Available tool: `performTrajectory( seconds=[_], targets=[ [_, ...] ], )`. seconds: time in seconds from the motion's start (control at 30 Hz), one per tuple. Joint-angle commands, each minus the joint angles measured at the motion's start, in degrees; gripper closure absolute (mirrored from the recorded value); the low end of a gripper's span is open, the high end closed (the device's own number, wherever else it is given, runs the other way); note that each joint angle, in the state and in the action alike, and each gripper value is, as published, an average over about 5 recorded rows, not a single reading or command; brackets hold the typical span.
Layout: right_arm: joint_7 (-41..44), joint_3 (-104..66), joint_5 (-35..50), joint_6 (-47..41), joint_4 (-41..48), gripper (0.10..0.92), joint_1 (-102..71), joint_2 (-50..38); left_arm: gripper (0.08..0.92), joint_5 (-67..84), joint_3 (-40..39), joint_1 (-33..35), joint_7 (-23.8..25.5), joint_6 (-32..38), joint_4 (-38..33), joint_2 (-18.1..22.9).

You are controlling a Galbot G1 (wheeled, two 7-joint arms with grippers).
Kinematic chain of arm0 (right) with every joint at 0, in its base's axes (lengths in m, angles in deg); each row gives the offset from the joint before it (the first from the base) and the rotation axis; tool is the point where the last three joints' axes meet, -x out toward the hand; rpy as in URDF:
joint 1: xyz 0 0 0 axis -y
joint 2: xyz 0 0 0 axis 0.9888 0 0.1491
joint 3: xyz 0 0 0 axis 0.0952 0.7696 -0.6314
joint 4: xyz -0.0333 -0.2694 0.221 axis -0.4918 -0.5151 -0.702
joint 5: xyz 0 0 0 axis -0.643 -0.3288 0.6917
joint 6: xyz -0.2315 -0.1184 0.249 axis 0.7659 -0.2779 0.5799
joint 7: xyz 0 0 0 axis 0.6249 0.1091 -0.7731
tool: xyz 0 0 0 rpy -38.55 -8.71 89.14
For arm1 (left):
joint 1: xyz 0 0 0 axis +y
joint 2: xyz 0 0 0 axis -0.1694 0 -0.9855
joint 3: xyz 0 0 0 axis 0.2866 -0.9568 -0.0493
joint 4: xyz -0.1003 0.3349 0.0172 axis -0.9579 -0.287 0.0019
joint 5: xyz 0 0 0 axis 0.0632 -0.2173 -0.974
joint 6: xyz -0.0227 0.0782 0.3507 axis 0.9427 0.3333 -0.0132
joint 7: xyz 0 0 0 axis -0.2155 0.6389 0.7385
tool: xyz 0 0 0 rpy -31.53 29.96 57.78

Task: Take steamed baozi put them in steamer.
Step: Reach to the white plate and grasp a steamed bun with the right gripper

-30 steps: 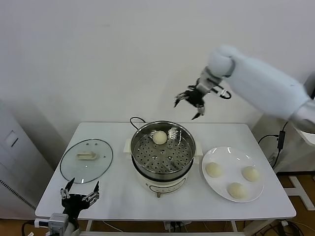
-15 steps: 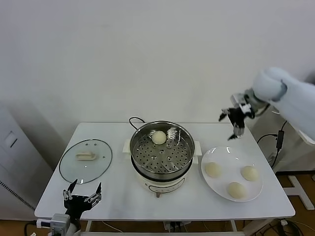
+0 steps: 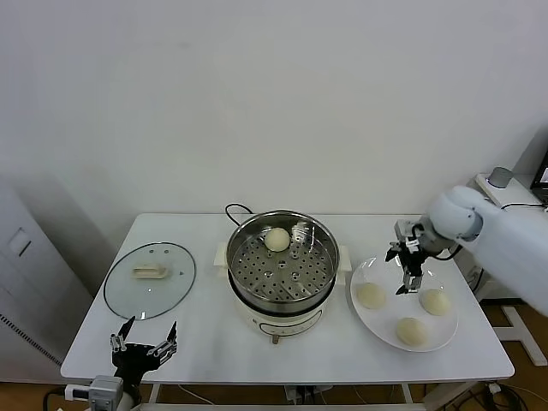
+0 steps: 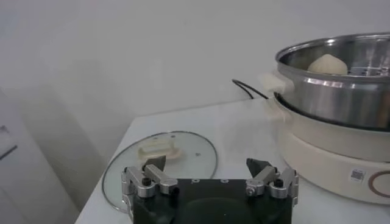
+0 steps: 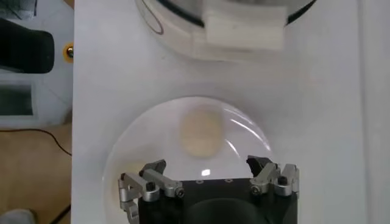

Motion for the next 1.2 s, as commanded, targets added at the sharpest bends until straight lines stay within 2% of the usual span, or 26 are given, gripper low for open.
performTrajectory(
  seconds=[0.03,0.17,0.33,1.2],
  targets=[
    [-1.62,-5.59,-3.83,1.23,3.21,0.203,-8.55,3.46,0.177,-0.19,-0.07,0.02,-0.04,0.02,0.35,0.4],
    [-1.63,-6.06,-6.59,4.14,7.59,0.203,-8.76,6.66,0.177,-0.66,-0.21,0.08,-0.02,0.02,0.43,0.7],
    [-3.0,-6.78,-7.82,3.37,10.18,0.203,-9.38,8.77,0.177,-0.94,-0.08,0.17,-0.01,0.02,0.75,0.76],
    [-2.9,-8.68,-10.02,2.41,13.87,0.203,-11.2,12.87,0.177,-1.67,-0.33,-0.68,0.24,-0.28,1.51,0.9]
  ],
)
